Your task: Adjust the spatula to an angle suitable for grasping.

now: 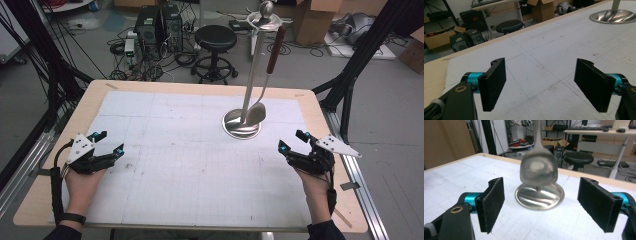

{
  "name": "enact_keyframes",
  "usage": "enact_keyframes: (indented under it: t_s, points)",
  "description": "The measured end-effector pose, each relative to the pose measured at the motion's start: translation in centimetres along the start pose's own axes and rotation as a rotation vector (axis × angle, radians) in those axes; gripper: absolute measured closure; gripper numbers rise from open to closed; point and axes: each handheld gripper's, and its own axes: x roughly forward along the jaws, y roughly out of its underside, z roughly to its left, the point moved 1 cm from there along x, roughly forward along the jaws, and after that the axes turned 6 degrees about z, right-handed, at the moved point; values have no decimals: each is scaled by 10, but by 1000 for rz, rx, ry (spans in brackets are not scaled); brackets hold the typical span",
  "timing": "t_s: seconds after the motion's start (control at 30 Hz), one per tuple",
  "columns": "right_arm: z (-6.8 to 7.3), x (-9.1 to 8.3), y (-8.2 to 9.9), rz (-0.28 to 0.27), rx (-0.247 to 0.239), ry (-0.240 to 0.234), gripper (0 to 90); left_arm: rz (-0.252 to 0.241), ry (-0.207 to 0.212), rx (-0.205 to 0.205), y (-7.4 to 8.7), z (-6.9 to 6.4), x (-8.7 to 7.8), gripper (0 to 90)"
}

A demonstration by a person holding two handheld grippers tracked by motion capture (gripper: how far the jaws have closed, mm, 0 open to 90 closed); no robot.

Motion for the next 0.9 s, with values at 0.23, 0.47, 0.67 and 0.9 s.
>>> enact_keyframes:
  t_s: [0.23,0.47,0.67,0.9]
  points:
    - [-8,-1,16,33,11,23,187,-20,-8,-24,0,5,-1,259]
    - [-11,-4,18,35,16,38,187,-35,-21,-28,-1,6,-2,259]
    - [-11,-3,19,46,11,39,187,-47,-17,-46,-2,7,-5,259]
    - [-12,0,20,65,-1,46,186,-26,-17,-40,-1,7,-5,259]
